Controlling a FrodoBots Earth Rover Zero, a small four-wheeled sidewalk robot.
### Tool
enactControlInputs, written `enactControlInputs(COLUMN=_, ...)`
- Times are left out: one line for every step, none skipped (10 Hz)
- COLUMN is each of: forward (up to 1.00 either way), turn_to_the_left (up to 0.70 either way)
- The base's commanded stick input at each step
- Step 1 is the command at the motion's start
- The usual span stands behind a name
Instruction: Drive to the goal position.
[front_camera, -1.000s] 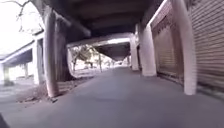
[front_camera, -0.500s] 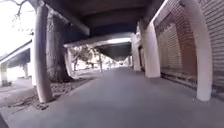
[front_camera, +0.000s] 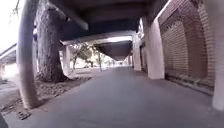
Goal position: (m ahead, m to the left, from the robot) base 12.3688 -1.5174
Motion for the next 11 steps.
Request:
enactControlInputs(forward=0.70, turn_to_the_left=0.00)
enactControlInputs(forward=0.70, turn_to_the_left=0.00)
enactControlInputs(forward=0.70, turn_to_the_left=0.00)
enactControlInputs(forward=0.70, turn_to_the_left=0.00)
enactControlInputs(forward=0.70, turn_to_the_left=0.00)
enactControlInputs(forward=0.70, turn_to_the_left=0.00)
enactControlInputs(forward=0.70, turn_to_the_left=0.00)
enactControlInputs(forward=0.70, turn_to_the_left=0.00)
enactControlInputs(forward=0.70, turn_to_the_left=0.00)
enactControlInputs(forward=0.70, turn_to_the_left=0.00)
enactControlInputs(forward=0.70, turn_to_the_left=0.00)
